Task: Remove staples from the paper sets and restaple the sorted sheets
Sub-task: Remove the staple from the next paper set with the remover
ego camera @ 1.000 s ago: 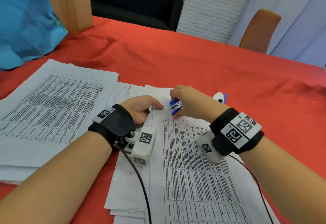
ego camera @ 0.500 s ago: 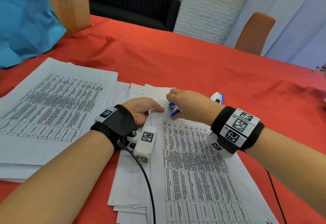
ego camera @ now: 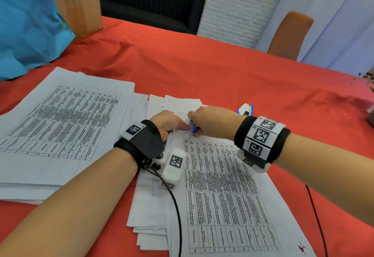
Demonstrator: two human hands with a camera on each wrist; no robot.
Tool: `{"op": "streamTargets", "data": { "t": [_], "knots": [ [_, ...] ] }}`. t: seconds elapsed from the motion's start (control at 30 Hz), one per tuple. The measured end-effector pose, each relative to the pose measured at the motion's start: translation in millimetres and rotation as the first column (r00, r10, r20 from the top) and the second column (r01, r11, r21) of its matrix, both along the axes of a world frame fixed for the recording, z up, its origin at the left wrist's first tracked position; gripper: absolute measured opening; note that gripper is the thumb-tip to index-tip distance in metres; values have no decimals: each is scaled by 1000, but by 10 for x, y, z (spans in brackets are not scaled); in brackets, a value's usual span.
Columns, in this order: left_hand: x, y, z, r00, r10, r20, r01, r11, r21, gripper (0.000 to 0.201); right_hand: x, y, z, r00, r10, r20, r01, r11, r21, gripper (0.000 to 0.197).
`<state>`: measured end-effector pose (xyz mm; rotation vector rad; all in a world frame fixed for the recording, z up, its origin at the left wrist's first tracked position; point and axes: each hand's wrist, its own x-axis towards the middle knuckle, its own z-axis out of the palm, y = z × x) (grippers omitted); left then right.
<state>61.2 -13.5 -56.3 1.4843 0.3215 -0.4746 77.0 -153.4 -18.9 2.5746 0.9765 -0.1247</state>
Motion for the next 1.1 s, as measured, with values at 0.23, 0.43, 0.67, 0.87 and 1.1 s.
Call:
{"op": "streamTargets", "data": {
  "t": [0.23, 0.43, 0.67, 0.87, 1.1],
  "knots": [
    [-9, -36, -20, 1000, -8, 4, 8, 998, 55, 41, 2, 13, 32, 998, 31, -60, -31, 999, -7, 20],
    [12, -112, 20, 999, 4, 40, -12, 978, 207, 36, 94, -153, -22, 975, -83, -207, 135, 959, 251, 21],
    [94, -121, -30, 999, 2, 40, -14, 951, 307, 34, 214, -457, -125, 814, -104, -572, 448, 739, 503, 26],
    [167, -155, -88, 999, 8, 46, -23, 939, 342, 38, 225, -605, -190, 581, 115, -806, 661, 512, 550, 16],
    [74, -226, 29, 983, -127, 135, 35, 840, 541, 41, 179, -792, -283, 461, 281, -842, 789, 305, 534, 10]
  ]
}}
